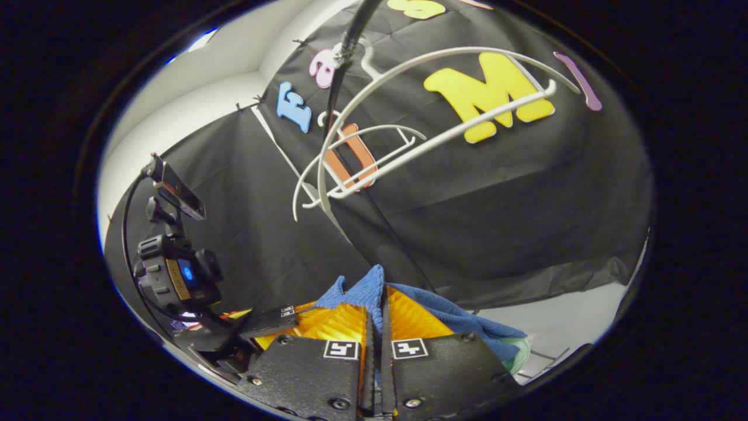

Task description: Grasp the clothes on the hanger with both hands and then place them into the laundry hamper below.

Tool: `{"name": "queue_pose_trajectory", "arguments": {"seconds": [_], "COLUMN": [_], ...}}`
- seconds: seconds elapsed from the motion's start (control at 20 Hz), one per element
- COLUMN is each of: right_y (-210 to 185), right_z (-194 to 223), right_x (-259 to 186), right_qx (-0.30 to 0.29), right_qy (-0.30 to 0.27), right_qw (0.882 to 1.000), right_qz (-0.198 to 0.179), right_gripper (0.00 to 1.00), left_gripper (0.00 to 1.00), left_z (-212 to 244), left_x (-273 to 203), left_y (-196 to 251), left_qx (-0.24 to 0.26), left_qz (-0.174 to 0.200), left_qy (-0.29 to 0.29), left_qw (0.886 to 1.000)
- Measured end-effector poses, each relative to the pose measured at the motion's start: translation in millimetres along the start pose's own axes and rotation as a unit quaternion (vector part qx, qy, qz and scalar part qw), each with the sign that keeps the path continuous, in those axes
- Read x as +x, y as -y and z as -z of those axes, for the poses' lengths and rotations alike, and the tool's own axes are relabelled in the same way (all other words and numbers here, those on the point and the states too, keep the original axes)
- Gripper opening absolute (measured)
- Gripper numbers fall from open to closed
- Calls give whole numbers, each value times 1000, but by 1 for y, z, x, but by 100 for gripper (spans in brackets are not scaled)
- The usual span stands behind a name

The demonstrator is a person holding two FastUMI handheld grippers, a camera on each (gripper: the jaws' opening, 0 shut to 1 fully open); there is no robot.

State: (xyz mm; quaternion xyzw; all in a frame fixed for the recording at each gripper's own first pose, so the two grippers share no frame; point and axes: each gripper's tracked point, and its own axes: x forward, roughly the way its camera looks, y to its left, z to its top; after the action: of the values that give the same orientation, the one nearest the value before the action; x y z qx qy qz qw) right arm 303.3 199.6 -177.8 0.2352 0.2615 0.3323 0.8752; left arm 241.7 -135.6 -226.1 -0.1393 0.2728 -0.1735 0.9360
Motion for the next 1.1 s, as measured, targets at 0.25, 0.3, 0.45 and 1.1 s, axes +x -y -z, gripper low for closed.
{"name": "queue_pose_trajectory", "arguments": {"seconds": [0.25, 0.3, 0.45, 1.1], "right_y": [44, 54, 86, 140], "right_z": [71, 82, 119, 171], "right_x": [-2, -1, 3, -2], "right_qx": [2, -2, -12, -29], "right_qy": [-63, -73, -111, -184], "right_qw": [997, 995, 987, 964], "right_qz": [50, 63, 113, 190], "right_gripper": [8, 8, 8, 32], "left_gripper": [0, 0, 0, 8], "left_z": [75, 89, 141, 201], "left_x": [12, 15, 20, 35], "left_y": [-7, -8, -11, -28], "left_qx": [-12, -12, -25, 29], "left_qz": [-7, -12, -18, -96], "left_qy": [-68, -79, -127, -231], "left_qw": [998, 997, 991, 968]}}
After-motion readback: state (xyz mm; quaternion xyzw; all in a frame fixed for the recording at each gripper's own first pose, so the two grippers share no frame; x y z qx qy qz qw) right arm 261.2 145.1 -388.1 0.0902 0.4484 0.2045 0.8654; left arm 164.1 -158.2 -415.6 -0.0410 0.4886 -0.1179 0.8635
